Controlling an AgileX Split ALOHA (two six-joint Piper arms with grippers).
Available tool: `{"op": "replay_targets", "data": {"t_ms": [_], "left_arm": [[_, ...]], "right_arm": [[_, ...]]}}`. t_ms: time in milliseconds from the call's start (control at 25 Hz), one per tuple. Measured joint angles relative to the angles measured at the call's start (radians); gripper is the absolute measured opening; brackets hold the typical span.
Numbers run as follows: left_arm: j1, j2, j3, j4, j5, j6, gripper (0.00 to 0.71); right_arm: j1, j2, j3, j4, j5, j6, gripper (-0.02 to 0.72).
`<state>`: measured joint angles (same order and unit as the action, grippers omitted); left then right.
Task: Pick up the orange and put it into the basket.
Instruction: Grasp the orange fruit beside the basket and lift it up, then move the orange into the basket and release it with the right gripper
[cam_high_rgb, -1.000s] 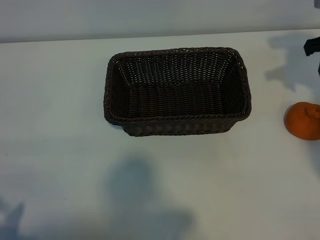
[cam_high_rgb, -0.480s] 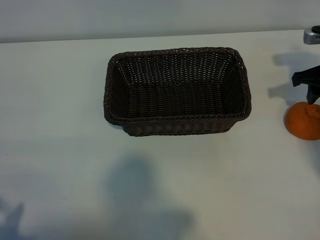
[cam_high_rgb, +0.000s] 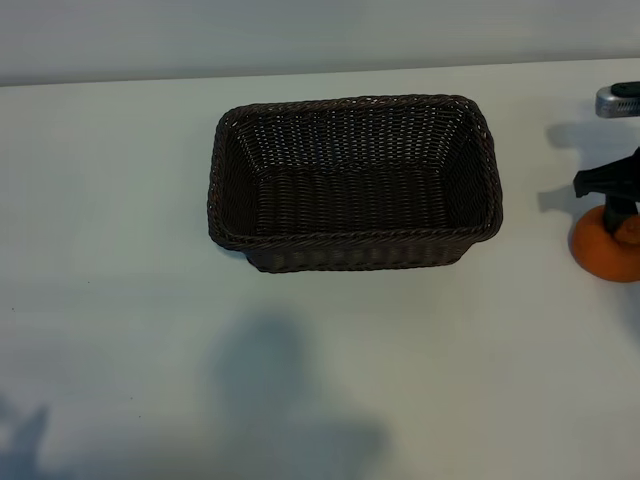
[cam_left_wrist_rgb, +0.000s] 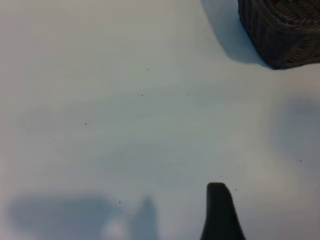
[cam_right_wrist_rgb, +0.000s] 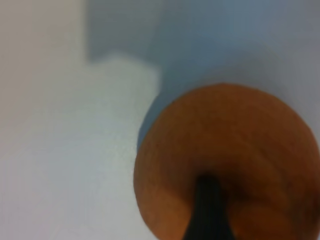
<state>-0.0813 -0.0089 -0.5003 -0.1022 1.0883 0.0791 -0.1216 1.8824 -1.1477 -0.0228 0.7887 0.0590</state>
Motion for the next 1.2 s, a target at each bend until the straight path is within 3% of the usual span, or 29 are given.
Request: {"op": "replay_targets", "data": {"t_ms": [160, 400, 440, 920, 1200], "left_arm": [[0.0, 0.0, 0.0, 0.0, 0.0, 0.0, 0.472], [0.0, 0.0, 0.0, 0.0, 0.0, 0.0, 0.472], [0.0, 0.0, 0.0, 0.0, 0.0, 0.0, 0.472], [0.0, 0.0, 0.0, 0.0, 0.0, 0.0, 0.472], [0.0, 0.0, 0.0, 0.0, 0.0, 0.0, 0.472]], "right_arm": [[0.0, 0.022, 0.0, 0.0, 0.008, 0.0, 0.461], [0.0, 0.025, 0.0, 0.0, 0.02, 0.0, 0.114], [0.0, 0.025, 0.0, 0.0, 0.025, -0.002, 0.09], [0.0, -0.06, 0.0, 0.007, 0.084, -0.028, 0.056], [-0.001, -0.189, -0.105, 0.011, 0.258, -0.048, 0.054]]}}
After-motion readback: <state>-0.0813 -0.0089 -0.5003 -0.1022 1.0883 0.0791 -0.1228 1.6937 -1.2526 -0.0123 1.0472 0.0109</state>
